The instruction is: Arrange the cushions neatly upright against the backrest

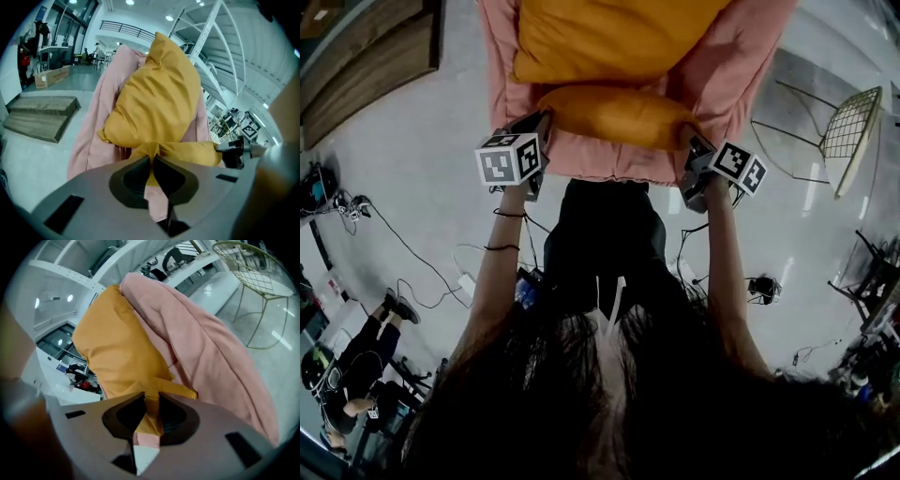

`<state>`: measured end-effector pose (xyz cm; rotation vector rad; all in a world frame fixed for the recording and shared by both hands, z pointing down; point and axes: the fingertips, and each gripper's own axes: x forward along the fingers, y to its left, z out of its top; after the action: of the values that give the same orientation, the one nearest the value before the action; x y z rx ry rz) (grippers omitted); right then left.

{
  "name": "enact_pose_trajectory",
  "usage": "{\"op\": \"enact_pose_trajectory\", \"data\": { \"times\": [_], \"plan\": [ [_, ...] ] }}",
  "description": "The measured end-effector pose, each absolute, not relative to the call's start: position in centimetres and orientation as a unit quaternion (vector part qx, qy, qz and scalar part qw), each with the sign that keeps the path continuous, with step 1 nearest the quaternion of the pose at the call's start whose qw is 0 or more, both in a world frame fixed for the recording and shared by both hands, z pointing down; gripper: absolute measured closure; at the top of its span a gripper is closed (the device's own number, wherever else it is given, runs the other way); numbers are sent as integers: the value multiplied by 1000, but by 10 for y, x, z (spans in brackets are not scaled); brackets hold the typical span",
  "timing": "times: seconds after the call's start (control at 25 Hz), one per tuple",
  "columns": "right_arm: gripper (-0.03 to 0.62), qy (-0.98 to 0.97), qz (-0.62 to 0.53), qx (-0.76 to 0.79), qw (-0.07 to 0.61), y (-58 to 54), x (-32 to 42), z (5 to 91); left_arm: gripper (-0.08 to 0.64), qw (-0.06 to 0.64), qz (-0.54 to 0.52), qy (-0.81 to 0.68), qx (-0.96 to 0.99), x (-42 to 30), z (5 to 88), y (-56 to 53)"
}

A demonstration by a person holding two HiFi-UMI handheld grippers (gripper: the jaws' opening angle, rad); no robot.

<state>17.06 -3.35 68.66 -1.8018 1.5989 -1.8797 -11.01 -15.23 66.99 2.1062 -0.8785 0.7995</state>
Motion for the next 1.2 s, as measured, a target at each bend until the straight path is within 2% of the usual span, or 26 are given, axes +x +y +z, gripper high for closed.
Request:
{"op": "enact_pose_trajectory", "data": {
  "times": [0.28,0.48,0.56,0.92,1.2],
  "plan": [
    [503,501,-607,-617,5,-63,190,734,517,362,337,-326,806,-91,705,-187],
    [503,529,-549,-637,-115,-97,204,764,517,402,348,-300,792,-77,743,-212],
    [503,535,-531,-642,-138,-112,209,773,517,426,332,-301,786,-72,751,-221],
    [503,507,-521,-675,-127,-150,227,811,517,467,291,-302,779,-52,773,-244],
    [503,527,-529,-656,-116,-151,227,807,517,463,274,-304,787,-53,768,-238]
  ]
}}
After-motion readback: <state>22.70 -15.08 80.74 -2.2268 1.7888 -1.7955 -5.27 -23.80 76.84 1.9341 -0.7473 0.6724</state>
